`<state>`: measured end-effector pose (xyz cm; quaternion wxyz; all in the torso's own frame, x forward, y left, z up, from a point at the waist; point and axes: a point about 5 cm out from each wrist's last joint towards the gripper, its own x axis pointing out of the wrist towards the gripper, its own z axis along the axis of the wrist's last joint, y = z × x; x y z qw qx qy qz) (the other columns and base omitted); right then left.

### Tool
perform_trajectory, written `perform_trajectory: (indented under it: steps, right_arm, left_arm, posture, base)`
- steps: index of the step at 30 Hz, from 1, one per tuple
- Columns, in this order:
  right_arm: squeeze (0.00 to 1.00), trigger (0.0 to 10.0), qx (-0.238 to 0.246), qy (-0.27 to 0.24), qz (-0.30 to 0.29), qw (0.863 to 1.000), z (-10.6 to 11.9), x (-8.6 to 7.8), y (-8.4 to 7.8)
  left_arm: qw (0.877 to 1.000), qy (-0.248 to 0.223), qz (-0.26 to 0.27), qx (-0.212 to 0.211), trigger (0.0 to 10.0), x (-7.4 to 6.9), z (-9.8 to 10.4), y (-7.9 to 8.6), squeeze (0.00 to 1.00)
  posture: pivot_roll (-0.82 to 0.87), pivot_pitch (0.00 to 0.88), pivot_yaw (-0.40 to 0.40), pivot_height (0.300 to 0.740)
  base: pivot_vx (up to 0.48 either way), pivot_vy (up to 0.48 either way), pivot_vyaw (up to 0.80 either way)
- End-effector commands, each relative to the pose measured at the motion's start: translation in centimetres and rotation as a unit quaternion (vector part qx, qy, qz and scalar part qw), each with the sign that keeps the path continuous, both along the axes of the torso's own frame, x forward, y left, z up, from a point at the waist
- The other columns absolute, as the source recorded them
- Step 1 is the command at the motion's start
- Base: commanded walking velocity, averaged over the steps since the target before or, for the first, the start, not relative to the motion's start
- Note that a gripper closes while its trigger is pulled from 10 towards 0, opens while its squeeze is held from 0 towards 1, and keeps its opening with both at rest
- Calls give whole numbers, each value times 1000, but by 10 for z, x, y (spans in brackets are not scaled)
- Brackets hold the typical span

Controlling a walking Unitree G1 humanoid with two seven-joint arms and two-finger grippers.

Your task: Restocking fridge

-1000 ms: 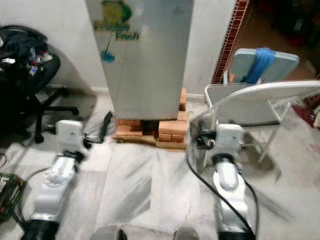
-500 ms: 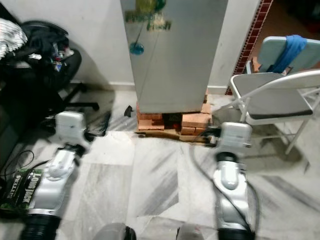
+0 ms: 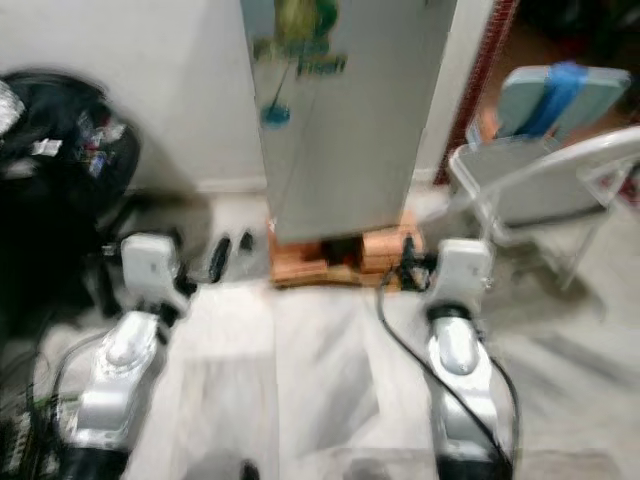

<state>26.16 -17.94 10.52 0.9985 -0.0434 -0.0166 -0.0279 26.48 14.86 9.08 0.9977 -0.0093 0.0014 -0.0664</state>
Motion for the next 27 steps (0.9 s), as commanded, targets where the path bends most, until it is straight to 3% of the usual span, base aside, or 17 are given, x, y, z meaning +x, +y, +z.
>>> perform_trajectory:
  steps: [1,5,13,19,27]
  right_arm:
    - [0,10000,-4,13,0,1000,-7,-4,-8]
    - [0,10000,4,23,-9,1000,-11,-6,-11]
    - [0,10000,14,20,-7,1000,-10,-4,-7]
    - [0,10000,18,18,-12,1000,-8,-4,-11]
    - [0,10000,18,29,-9,999,-13,-8,-13]
  left_arm:
    - [1000,5,-9,-8,10000,-1,0,-7,0]
    - [1000,4,-22,-7,10000,-2,2,-10,0]
    - [1000,-5,-1,6,10000,8,8,6,0]
    - [1000,9,25,5,10000,2,4,8,0]
    - [1000,18,14,3,10000,-5,-1,5,0]
  posture:
    - [-1,50,11,740]
    - [8,54,11,740]
    - [6,76,12,740]
    - [4,83,5,740]
    - [9,92,-4,740]
  base:
    - [356,322,0]
    - [356,322,0]
    - [355,323,-785]
    - [350,327,-800]
    - [342,337,-800]
